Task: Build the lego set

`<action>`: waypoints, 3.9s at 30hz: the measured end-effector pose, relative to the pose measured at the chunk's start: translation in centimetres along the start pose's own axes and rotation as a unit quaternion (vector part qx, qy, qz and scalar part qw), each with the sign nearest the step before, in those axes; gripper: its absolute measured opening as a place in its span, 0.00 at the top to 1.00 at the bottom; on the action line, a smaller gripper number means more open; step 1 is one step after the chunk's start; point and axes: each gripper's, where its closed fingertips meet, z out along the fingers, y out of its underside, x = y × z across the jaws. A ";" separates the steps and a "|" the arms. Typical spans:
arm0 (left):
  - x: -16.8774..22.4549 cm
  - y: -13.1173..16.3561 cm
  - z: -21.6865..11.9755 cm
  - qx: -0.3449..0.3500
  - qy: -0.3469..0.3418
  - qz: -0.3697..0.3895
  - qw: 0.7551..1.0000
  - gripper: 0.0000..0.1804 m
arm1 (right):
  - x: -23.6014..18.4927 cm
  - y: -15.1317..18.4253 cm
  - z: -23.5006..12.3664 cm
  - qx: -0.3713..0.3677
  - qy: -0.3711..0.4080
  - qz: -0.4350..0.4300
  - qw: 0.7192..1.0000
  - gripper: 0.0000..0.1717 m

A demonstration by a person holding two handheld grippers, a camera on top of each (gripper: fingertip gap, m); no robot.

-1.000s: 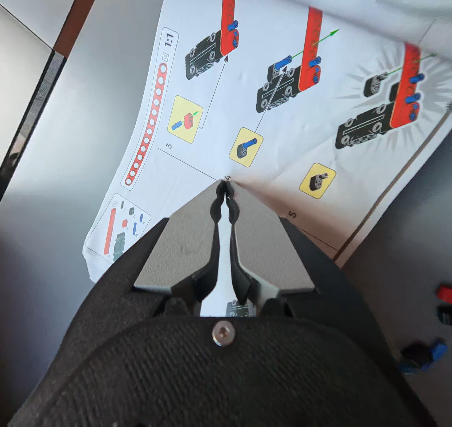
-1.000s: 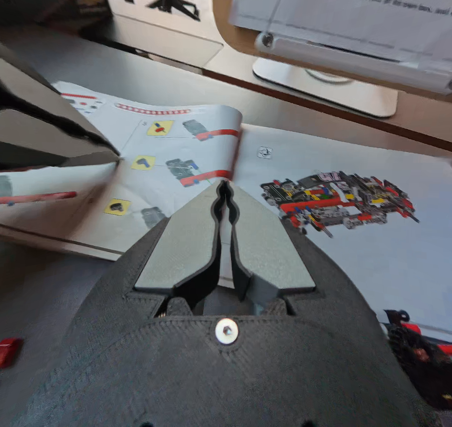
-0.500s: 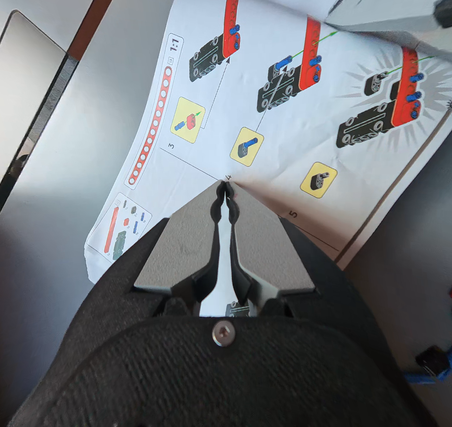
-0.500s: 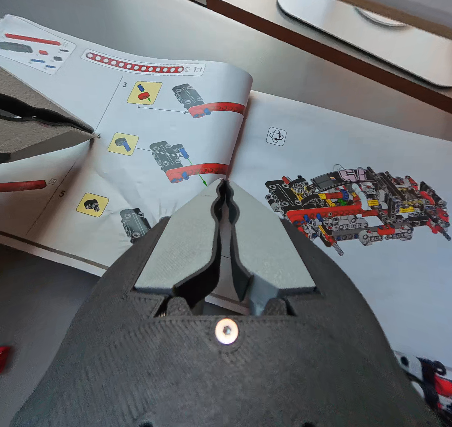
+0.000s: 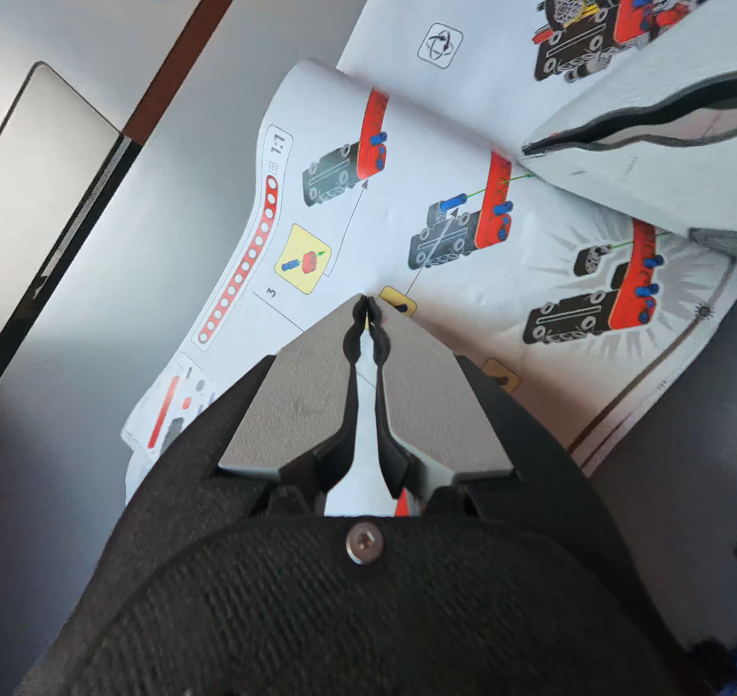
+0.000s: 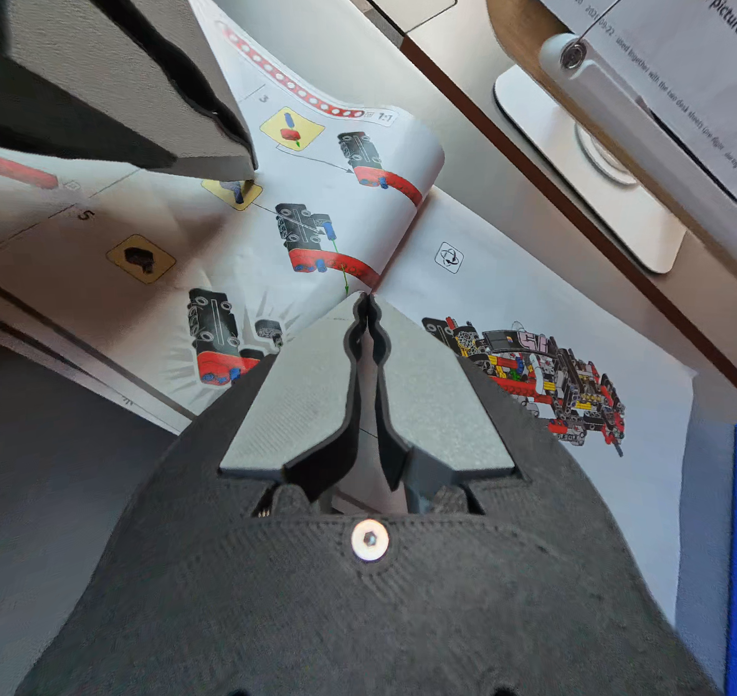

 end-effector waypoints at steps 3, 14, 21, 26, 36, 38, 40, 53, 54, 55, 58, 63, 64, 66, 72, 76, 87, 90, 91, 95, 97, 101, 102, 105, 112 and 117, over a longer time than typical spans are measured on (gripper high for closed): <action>-0.5 -0.7 -0.2 0.007 -0.010 0.000 1.000 1.00 | -0.1 -0.1 0.0 0.004 -0.005 -0.017 1.000 1.00; 2.1 -4.3 0.7 0.062 0.046 0.034 0.996 1.00 | -0.5 0.4 0.8 -0.006 -0.013 -0.051 0.999 1.00; 0.9 -2.6 1.2 0.009 -0.004 0.080 0.997 1.00 | 0.4 0.9 0.6 -0.017 0.019 -0.017 1.000 1.00; 0.2 -2.0 1.3 0.010 0.004 0.055 0.998 1.00 | 0.5 1.2 0.8 -0.033 0.015 -0.007 0.999 1.00; -1.1 -0.2 -0.4 -0.003 -0.013 0.068 0.998 1.00 | 0.8 1.3 0.8 -0.031 0.027 -0.030 0.999 1.00; -1.9 0.3 -1.7 -0.011 -0.017 0.068 0.998 1.00 | 0.8 1.2 0.8 -0.027 0.030 -0.031 0.999 1.00; -3.5 0.6 -4.1 -0.008 -0.033 0.068 0.997 1.00 | 1.0 1.3 0.8 -0.025 0.032 -0.026 0.999 1.00; -7.1 4.6 -24.9 0.112 -0.111 0.001 0.987 1.00 | 3.2 2.5 0.6 -0.054 0.069 -0.007 0.996 1.00; -6.4 5.5 -25.2 0.115 -0.103 -0.005 0.988 1.00 | 3.3 2.6 0.5 -0.053 0.070 -0.007 0.996 1.00; -5.8 6.4 -25.3 0.114 -0.101 -0.010 0.988 1.00 | 3.5 2.7 0.5 -0.052 0.072 -0.008 0.996 1.00; -4.6 9.6 -24.9 0.090 -0.109 -0.013 0.990 1.00 | 4.2 3.3 0.2 -0.061 0.087 -0.014 0.994 1.00; -2.3 12.2 -21.7 0.080 -0.062 -0.059 0.993 1.00 | 5.0 3.7 -0.1 -0.069 0.110 0.009 0.992 1.00; -1.9 12.4 -20.4 0.072 -0.055 -0.060 0.994 1.00 | 5.1 3.7 -0.2 -0.068 0.115 0.010 0.991 1.00; -1.3 12.6 -17.7 0.058 -0.038 -0.056 0.996 1.00 | 5.2 3.8 -0.3 -0.067 0.125 0.010 0.990 1.00; -2.0 12.8 -11.5 0.028 -0.010 -0.052 0.998 1.00 | 5.5 4.0 -0.7 -0.061 0.126 0.033 0.990 1.00; -1.9 12.7 -9.8 0.011 0.018 -0.046 0.999 1.00 | 5.7 4.1 -0.8 -0.059 0.118 0.055 0.990 1.00; -3.6 15.5 -9.9 -0.073 -0.023 -0.021 0.997 1.00 | 5.8 3.1 -1.3 -0.042 0.118 0.070 0.990 1.00; -3.6 14.4 -9.9 -0.053 -0.013 -0.035 0.998 1.00 | 5.9 3.0 -1.4 -0.040 0.121 0.071 0.989 1.00; -3.6 13.9 -9.8 -0.045 -0.012 -0.035 0.998 1.00 | 5.9 3.0 -1.4 -0.040 0.121 0.072 0.989 1.00; -3.2 12.8 -8.6 -0.027 0.009 -0.042 0.999 1.00 | 6.1 3.1 -1.5 -0.039 0.119 0.077 0.989 1.00; -3.2 13.6 -8.0 -0.051 0.007 -0.042 0.998 1.00 | 6.1 3.2 -1.6 -0.038 0.119 0.081 0.989 1.00; -4.0 14.9 -8.1 -0.073 -0.012 -0.044 0.996 1.00 | 6.2 3.0 -1.7 -0.035 0.119 0.082 0.989 1.00; -4.3 15.3 -8.3 -0.079 -0.019 -0.042 0.996 1.00 | 6.2 3.0 -1.7 -0.034 0.119 0.081 0.989 1.00; -4.6 16.0 -9.1 -0.083 -0.030 -0.042 0.995 1.00 | 6.0 2.8 -1.8 -0.030 0.115 0.080 0.990 1.00; -2.8 12.6 -13.8 0.023 -0.045 -0.064 0.997 1.00 | 5.6 1.6 -3.5 0.013 0.094 0.102 0.990 0.96; 2.4 9.7 -16.4 0.143 -0.016 -0.067 0.987 1.00 | 1.6 -1.1 -6.4 0.105 -0.017 0.139 0.985 0.93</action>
